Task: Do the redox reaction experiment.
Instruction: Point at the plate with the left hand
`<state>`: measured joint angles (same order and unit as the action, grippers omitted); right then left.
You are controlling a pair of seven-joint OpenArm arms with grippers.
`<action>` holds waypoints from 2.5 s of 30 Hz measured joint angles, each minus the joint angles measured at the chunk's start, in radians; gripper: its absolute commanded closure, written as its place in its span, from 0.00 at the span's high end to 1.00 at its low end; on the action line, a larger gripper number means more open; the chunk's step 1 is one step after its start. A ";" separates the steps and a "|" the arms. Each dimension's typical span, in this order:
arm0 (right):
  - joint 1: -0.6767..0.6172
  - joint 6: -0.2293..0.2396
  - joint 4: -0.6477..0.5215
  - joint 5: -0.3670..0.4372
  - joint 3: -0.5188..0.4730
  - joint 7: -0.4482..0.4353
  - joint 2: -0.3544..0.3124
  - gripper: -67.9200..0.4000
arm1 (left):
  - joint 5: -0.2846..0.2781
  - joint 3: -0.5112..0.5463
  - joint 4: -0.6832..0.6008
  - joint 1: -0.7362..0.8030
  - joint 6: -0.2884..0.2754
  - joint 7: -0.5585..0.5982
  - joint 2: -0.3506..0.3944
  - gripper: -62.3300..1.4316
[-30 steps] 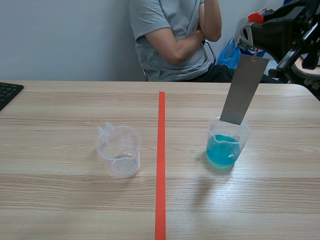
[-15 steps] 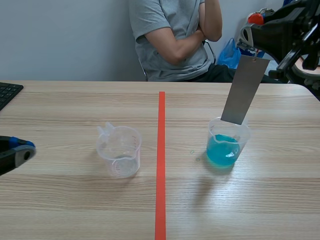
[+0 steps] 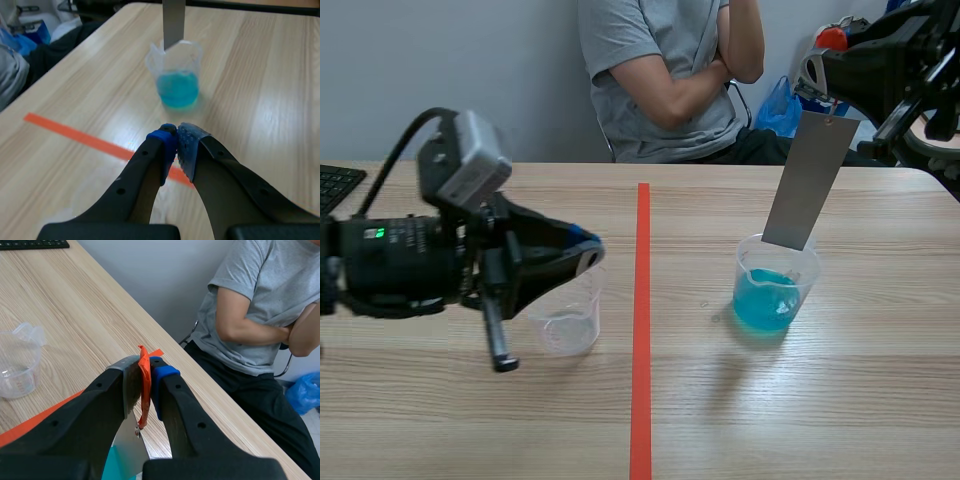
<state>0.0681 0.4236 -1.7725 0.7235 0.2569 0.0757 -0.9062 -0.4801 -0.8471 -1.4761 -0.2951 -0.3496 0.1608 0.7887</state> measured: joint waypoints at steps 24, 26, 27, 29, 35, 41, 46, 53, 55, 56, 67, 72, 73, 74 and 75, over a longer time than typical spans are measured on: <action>0.000 0.000 0.000 0.000 0.000 0.000 0.000 0.02 | 0.002 -0.211 0.668 -0.367 0.028 -0.037 -0.638 0.10; 0.000 0.000 0.000 0.000 0.000 0.000 0.000 0.02 | 0.008 -0.211 0.687 -0.370 0.028 -0.037 -0.654 0.10; 0.000 0.000 0.000 0.000 0.000 0.000 0.000 0.02 | 0.008 -0.211 0.695 -0.370 0.028 -0.036 -0.659 0.10; 0.000 0.000 0.000 0.000 0.000 0.000 0.000 0.02 | 0.008 -0.211 0.712 -0.370 0.029 -0.033 -0.670 0.10; 0.000 0.000 0.000 0.000 0.000 0.000 0.000 0.02 | 0.008 -0.211 0.744 -0.370 0.033 -0.014 -0.687 0.10; 0.000 0.000 0.000 0.000 0.000 0.000 0.000 0.02 | 0.012 -0.211 0.761 -0.370 0.035 -0.014 -0.698 0.10; 0.000 0.000 0.000 0.000 0.000 0.000 0.000 0.02 | 0.016 -0.211 0.770 -0.370 0.035 -0.014 -0.708 0.10; 0.000 0.000 0.000 0.000 0.000 0.000 0.000 0.02 | 0.016 -0.211 0.774 -0.370 0.035 -0.014 -0.711 0.10; 0.000 0.000 0.000 0.000 0.000 0.000 0.000 0.02 | 0.016 -0.211 0.774 -0.370 0.035 -0.014 -0.711 0.10; 0.000 0.000 0.000 0.000 0.000 0.000 0.000 0.02 | 0.016 -0.211 0.774 -0.370 0.035 -0.014 -0.711 0.10; 0.000 0.000 0.000 0.000 0.000 0.000 0.000 0.02 | 0.016 -0.211 0.774 -0.369 0.035 0.012 -0.710 0.10; 0.000 0.000 0.000 0.000 0.000 0.000 0.000 0.02 | 0.009 -0.204 0.673 -0.333 0.035 -0.004 -0.620 0.10; 0.000 0.000 0.000 0.000 0.000 0.000 0.000 0.02 | 0.007 -0.193 0.624 -0.313 0.034 -0.009 -0.581 0.10; 0.000 0.000 0.000 0.000 0.000 0.000 0.000 0.02 | 0.006 -0.175 0.571 -0.290 0.035 -0.018 -0.537 0.10; 0.000 0.000 0.000 0.000 0.000 0.000 0.000 0.02 | 0.004 -0.154 0.518 -0.262 0.035 -0.027 -0.492 0.10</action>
<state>0.0681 0.4236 -1.7725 0.7235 0.2569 0.0757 -0.9062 -0.4763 -1.0008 -0.9581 -0.5568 -0.3149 0.1341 0.2970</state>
